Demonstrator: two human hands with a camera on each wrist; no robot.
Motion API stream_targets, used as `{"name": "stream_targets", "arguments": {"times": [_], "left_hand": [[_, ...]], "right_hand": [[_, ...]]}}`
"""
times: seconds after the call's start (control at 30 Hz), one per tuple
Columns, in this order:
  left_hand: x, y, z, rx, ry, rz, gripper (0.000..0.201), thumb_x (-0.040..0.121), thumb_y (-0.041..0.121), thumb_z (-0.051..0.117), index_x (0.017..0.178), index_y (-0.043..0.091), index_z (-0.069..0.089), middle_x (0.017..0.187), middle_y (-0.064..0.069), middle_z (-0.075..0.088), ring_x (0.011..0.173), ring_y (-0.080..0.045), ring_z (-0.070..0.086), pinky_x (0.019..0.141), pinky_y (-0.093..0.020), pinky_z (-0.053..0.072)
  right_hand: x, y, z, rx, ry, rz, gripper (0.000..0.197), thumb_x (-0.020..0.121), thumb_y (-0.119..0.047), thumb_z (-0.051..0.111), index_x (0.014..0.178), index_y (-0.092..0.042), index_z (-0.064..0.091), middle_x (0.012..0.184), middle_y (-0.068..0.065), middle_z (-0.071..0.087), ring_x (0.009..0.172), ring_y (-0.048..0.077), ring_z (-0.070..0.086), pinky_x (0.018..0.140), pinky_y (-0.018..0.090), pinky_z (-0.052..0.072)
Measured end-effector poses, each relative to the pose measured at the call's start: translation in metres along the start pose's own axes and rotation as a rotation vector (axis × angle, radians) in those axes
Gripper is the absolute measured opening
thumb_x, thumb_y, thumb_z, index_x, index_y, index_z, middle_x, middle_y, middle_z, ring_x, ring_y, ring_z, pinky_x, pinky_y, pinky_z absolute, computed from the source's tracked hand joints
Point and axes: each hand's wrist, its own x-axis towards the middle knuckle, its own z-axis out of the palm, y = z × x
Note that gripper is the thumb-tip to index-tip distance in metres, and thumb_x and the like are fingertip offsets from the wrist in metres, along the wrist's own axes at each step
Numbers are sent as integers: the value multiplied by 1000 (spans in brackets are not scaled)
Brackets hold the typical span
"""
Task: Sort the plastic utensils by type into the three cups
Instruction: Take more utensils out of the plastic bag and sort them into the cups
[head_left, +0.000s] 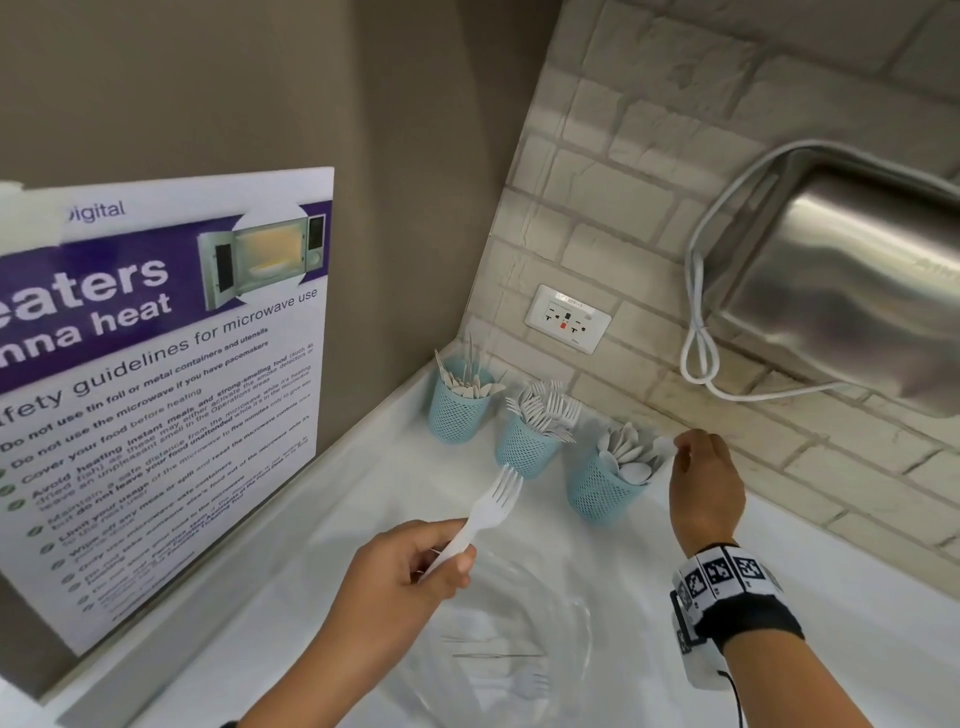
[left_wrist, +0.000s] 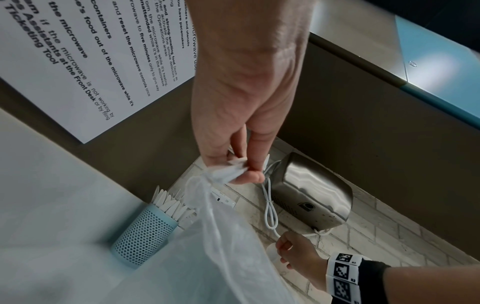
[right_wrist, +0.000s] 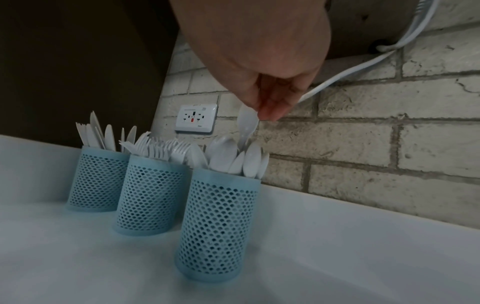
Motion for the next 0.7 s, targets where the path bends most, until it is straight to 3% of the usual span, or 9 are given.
{"name": "stream_targets", "arguments": {"times": [0.2,0.3,0.4,0.5,0.57,0.63,0.7], "left_hand": [[-3,4,0,-111,7,-62,20,82,1,68,89,17,76,68,-1,68,63,-16,67,62,-22,55],[-2,4,-1,-108,14,-72,18,83,2,68,90,16,76,66,0,68,62,-15,67,61,-22,55],[-1,5,-2,-105,30,-79,17,83,3,68,89,17,76,68,1,69,62,-17,69,59,-23,55],[-1,7,-3,-102,37,-92,14,83,6,69,89,17,76,65,3,69,61,-17,70,57,-23,55],[-2,9,-3,-108,41,-106,14,83,7,69,90,17,76,65,1,70,61,-19,70,56,-22,54],[-2,9,-4,-118,48,-115,15,83,7,69,92,16,76,69,-3,71,63,-22,71,55,-23,54],[-1,10,-5,-130,58,-125,16,83,6,68,95,15,75,75,-3,73,64,-24,72,55,-23,54]], "right_hand": [[4,-1,0,-62,15,-58,24,92,-4,51,114,-9,56,99,17,66,78,39,63,56,39,49],[6,-1,1,-107,-14,-76,16,90,-2,52,102,-7,61,93,16,65,76,38,61,56,38,49],[4,-2,5,-168,-72,-111,16,84,4,57,94,-4,67,83,16,64,70,36,62,54,31,42],[0,2,12,-228,-139,-177,25,80,7,62,96,-8,73,79,13,69,66,33,63,55,29,43],[-1,5,16,-243,-155,-208,32,80,8,62,105,-9,72,88,11,72,73,34,63,60,31,47],[-2,2,16,-231,-154,-214,41,80,7,61,119,-7,66,108,13,70,87,37,61,75,39,49],[-7,-12,13,-137,-143,-198,47,83,3,58,129,-6,58,118,15,64,100,37,58,92,42,43]]}}
